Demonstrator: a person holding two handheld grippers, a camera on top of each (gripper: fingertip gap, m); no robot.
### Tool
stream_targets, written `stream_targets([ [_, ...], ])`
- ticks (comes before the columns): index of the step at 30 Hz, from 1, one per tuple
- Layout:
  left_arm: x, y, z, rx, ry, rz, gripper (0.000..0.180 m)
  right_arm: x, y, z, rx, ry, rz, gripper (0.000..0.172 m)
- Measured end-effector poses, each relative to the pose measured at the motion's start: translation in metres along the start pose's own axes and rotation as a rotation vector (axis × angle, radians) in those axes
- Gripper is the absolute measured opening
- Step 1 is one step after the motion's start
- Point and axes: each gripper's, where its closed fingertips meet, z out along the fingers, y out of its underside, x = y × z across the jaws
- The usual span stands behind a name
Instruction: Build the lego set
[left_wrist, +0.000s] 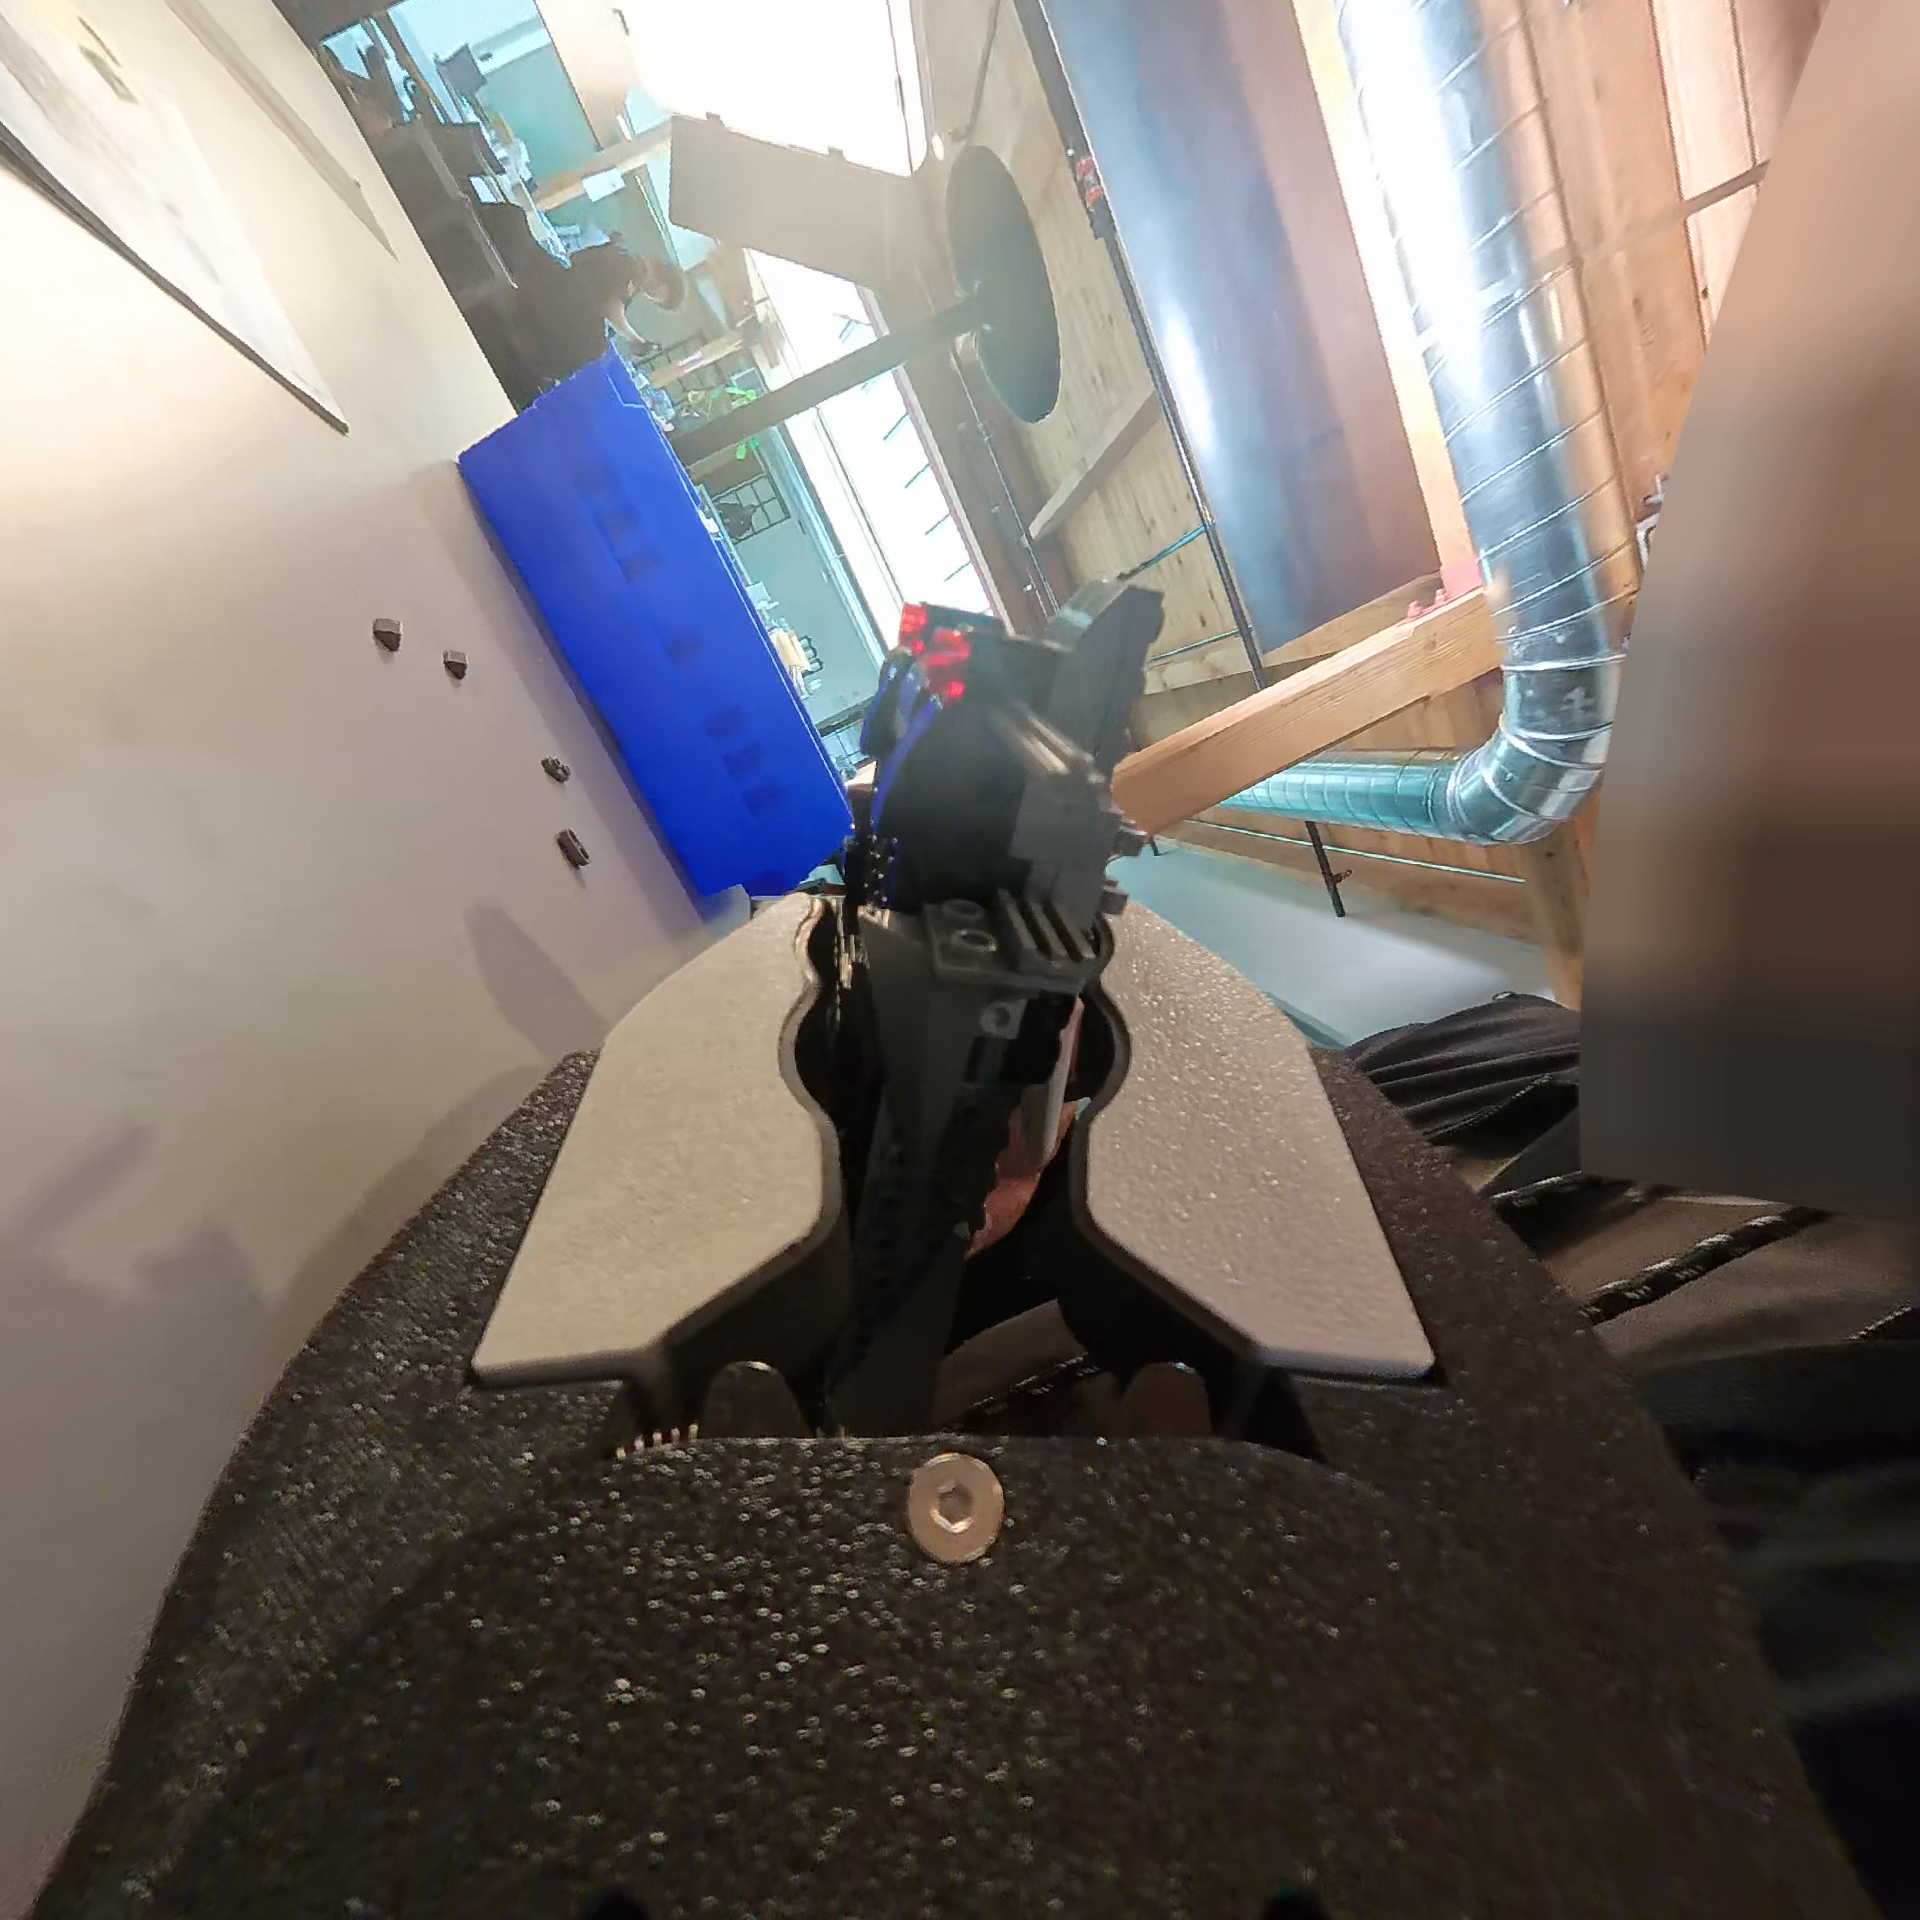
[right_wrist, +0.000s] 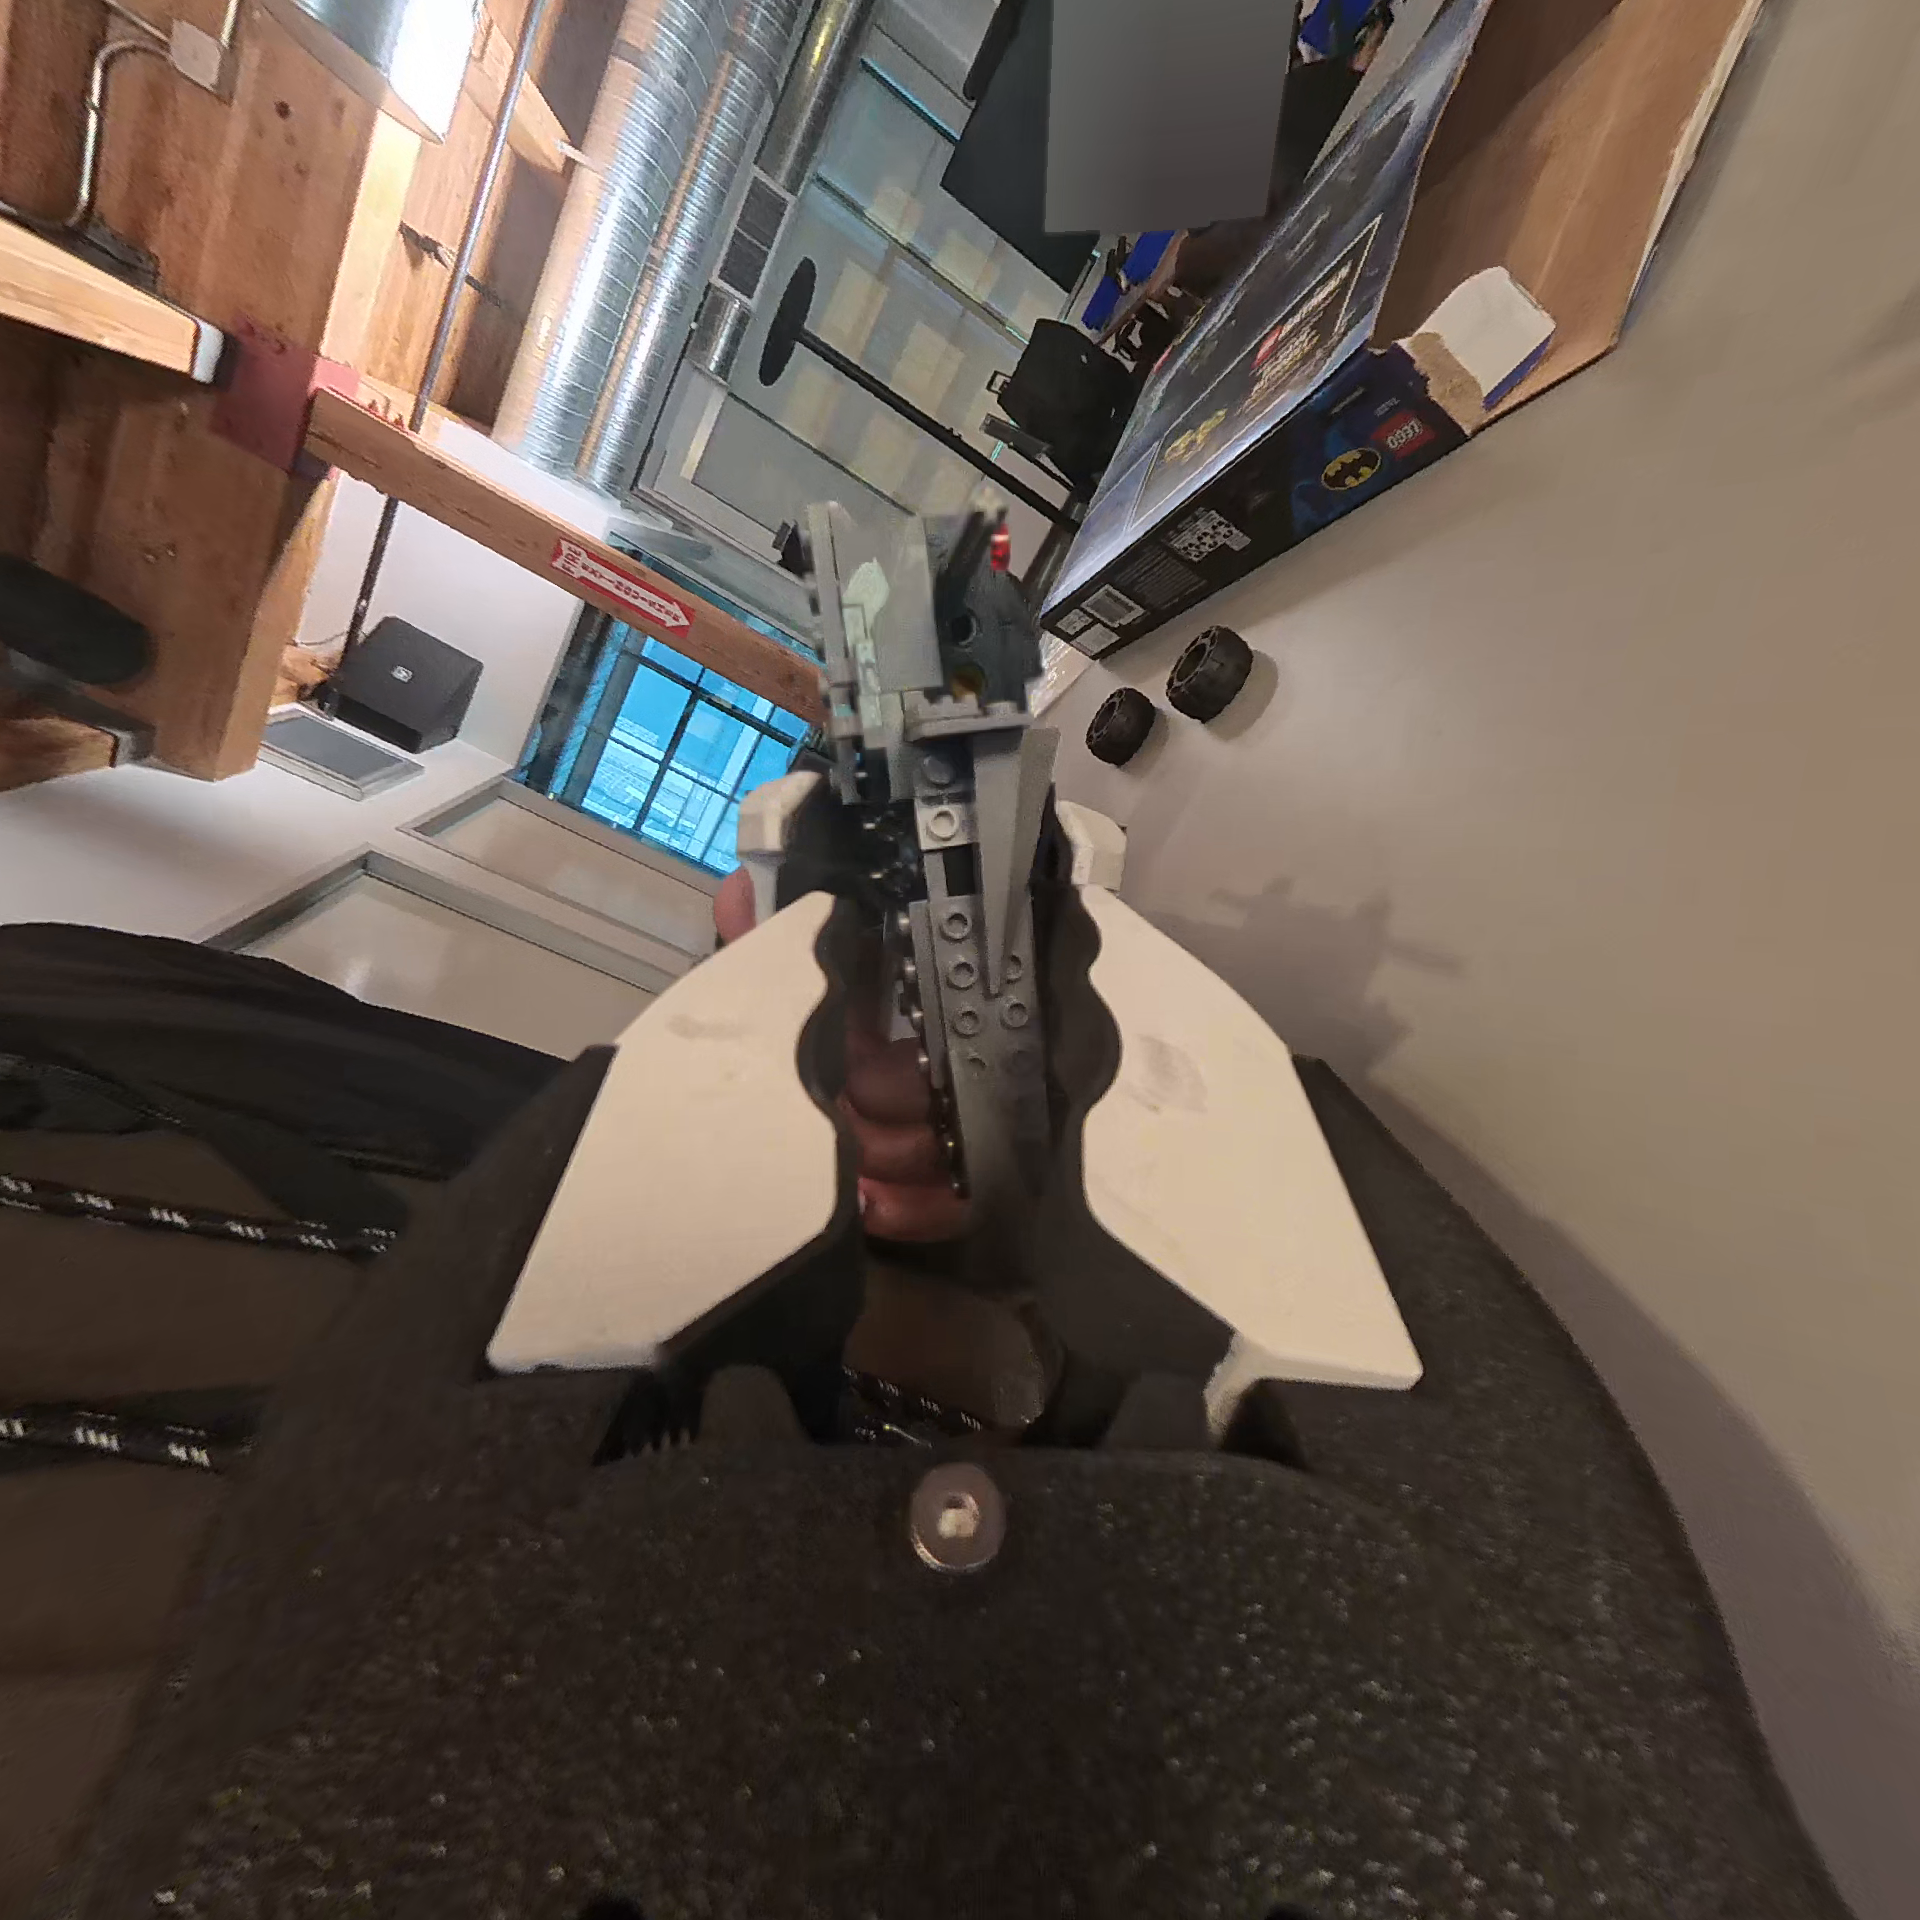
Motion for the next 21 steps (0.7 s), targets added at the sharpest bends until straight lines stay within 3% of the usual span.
stream_targets([
  [4,0.003,0.0,0.0,-0.017,0.007,0.029,0.046,-0.004,0.0,0.001,-0.013,-0.005,-0.021,0.041],
  [9,0.006,-0.001,-0.002,0.01,0.076,-0.089,0.045,-0.005,0.005,0.003,-0.025,-0.001,-0.015,0.04],
  [14,-0.003,-0.003,-0.005,0.04,0.032,-0.106,0.046,0.0,0.002,0.002,-0.019,0.079,-0.084,0.042],
  [21,0.009,-0.004,-0.006,0.007,0.039,0.077,0.046,-0.006,-0.006,-0.002,0.012,0.021,-0.12,0.043],
])
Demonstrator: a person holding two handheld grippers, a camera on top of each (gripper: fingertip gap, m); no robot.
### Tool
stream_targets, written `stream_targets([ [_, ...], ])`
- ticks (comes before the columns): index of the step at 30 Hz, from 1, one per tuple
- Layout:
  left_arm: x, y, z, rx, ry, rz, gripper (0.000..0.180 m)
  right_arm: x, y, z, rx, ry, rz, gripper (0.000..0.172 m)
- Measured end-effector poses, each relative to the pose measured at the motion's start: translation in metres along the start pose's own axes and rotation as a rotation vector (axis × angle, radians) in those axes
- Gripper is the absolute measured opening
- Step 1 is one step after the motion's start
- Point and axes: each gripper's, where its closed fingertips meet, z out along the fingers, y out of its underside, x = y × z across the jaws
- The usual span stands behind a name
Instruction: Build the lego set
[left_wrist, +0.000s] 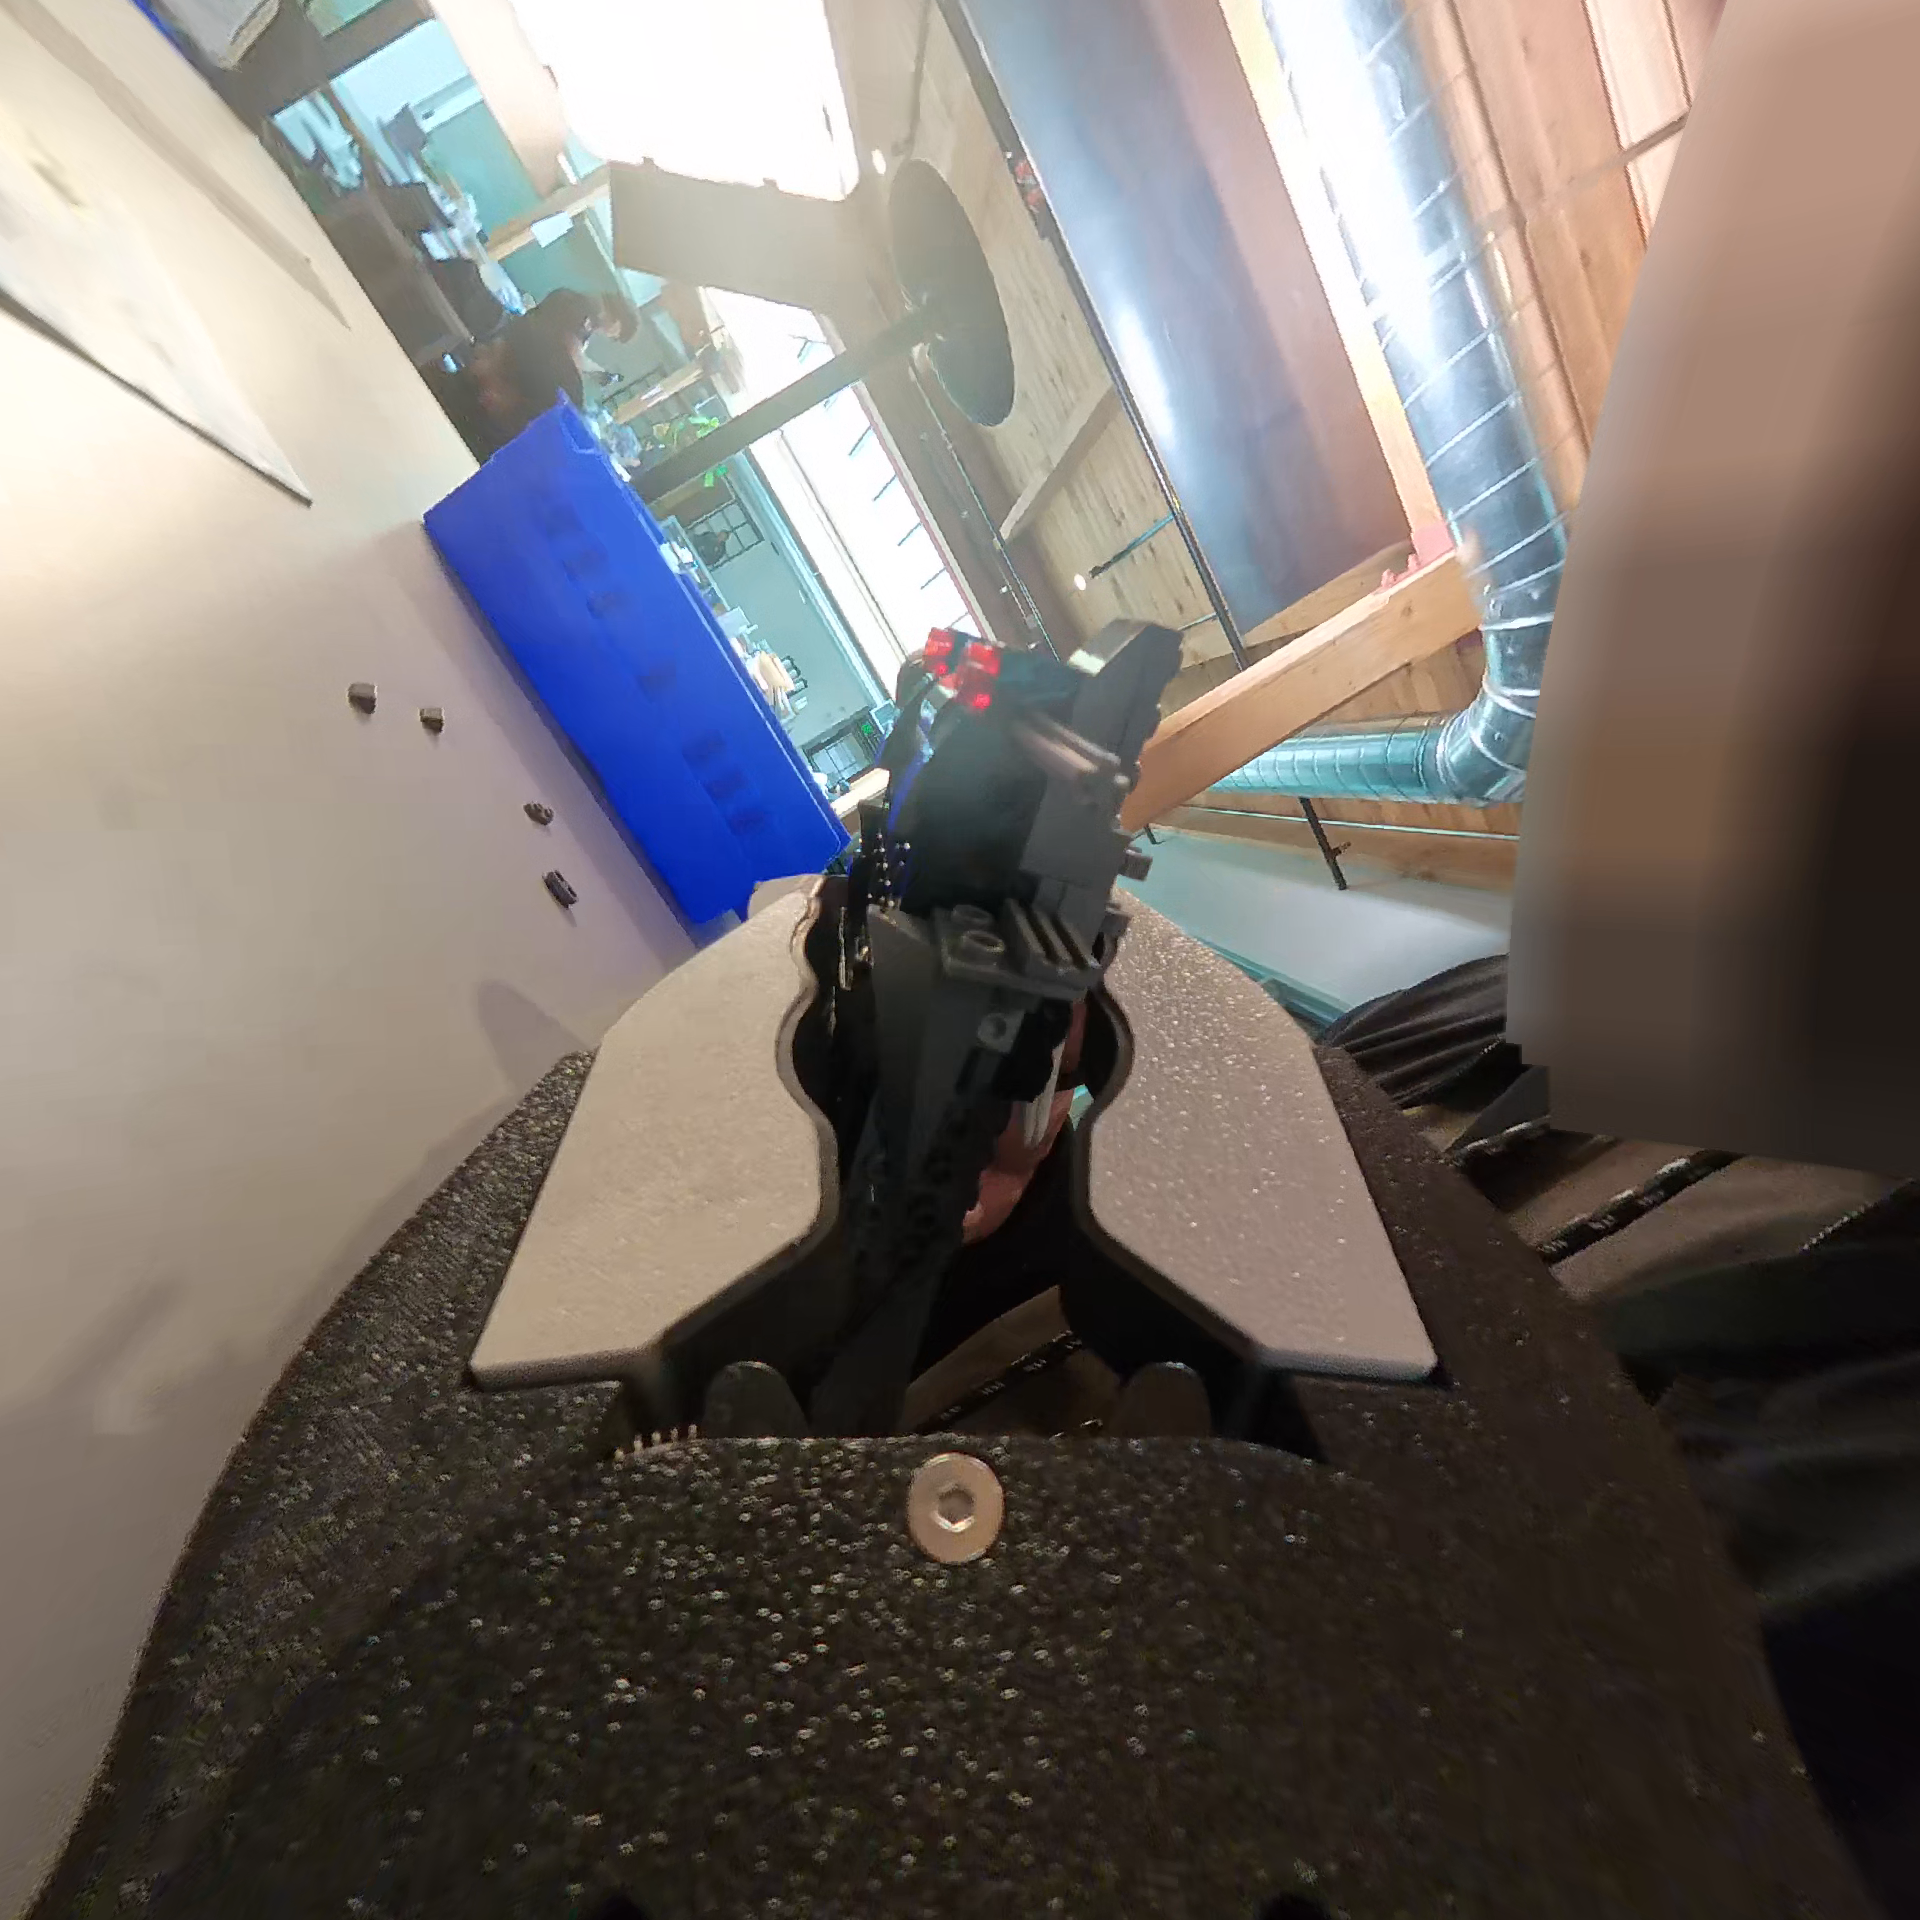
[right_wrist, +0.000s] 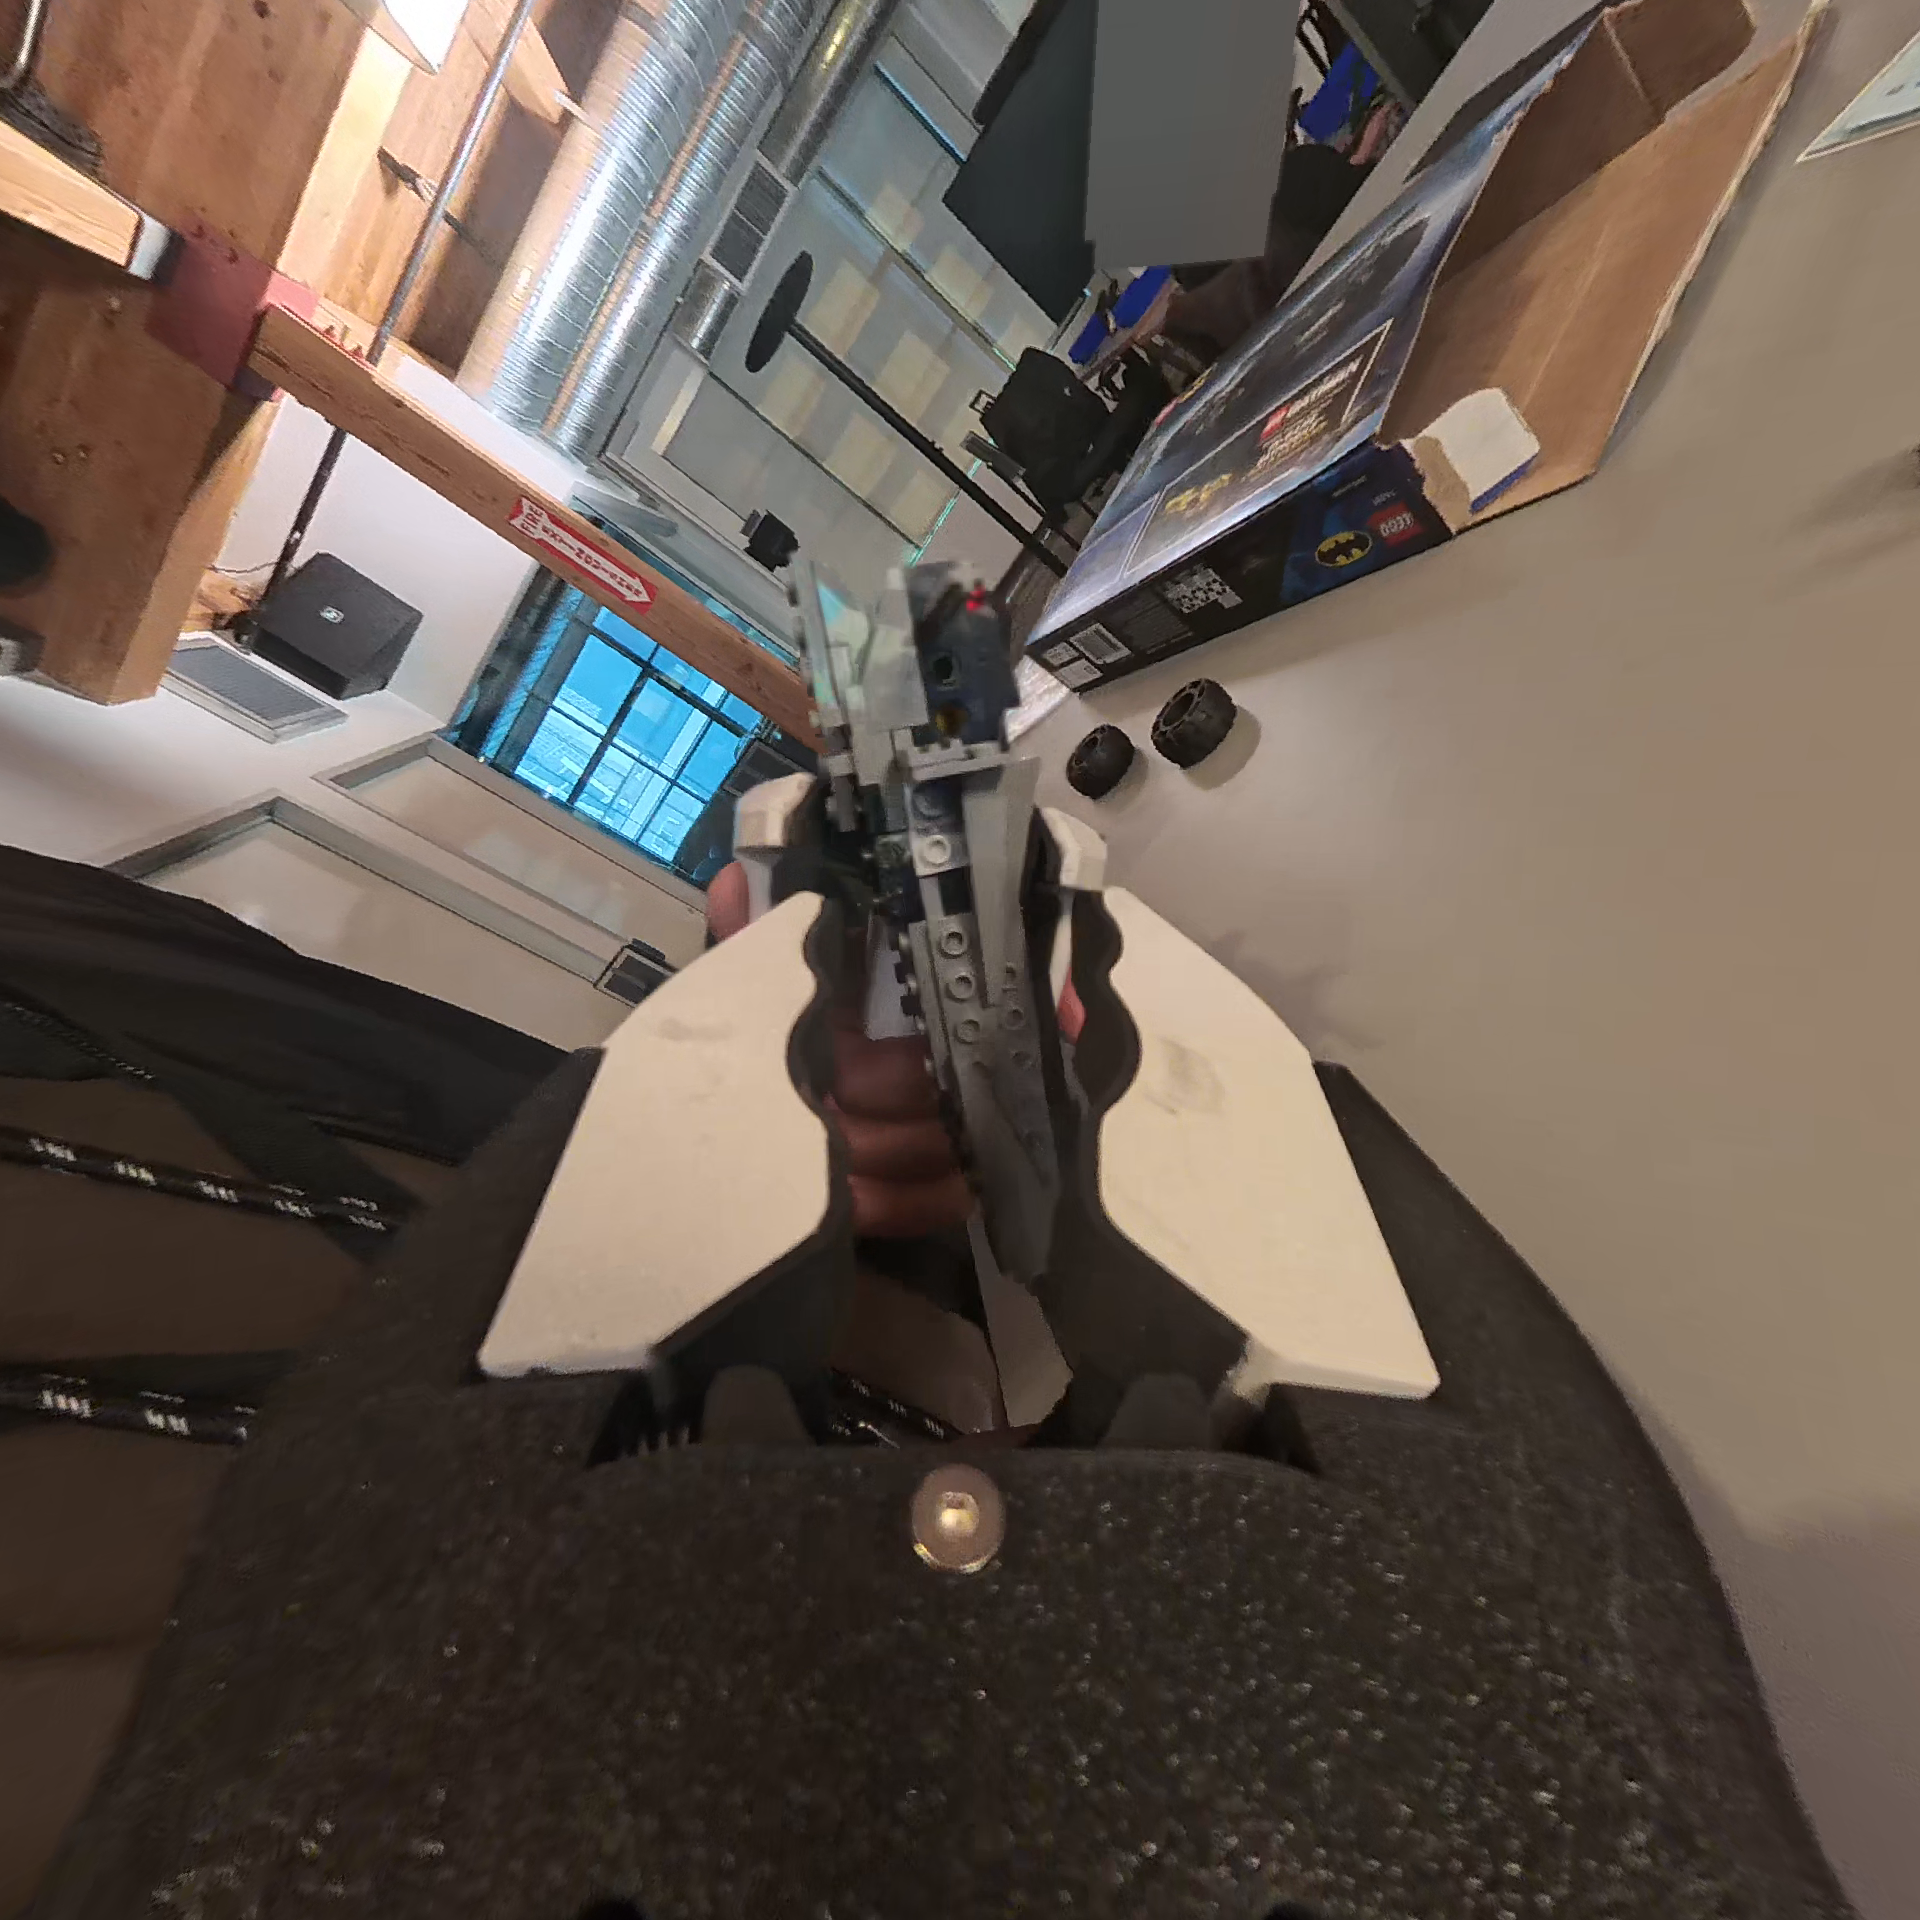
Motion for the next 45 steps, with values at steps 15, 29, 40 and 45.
stream_targets([
  [15,0.028,0.001,0.002,0.005,0.055,0.244,0.062,-0.013,0.016,0.001,-0.089,-0.135,-0.038,0.03],
  [29,0.026,-0.003,0.013,0.117,0.006,0.173,0.055,-0.012,0.031,-0.003,-0.188,-0.143,0.104,0.033],
  [40,0.008,-0.008,0.006,0.227,0.065,-0.137,0.049,-0.006,0.029,-0.002,-0.191,-0.008,0.06,0.046],
  [45,0.011,-0.008,0.006,0.226,0.075,-0.091,0.049,-0.012,0.017,0.003,-0.154,0.031,0.027,0.051],
])
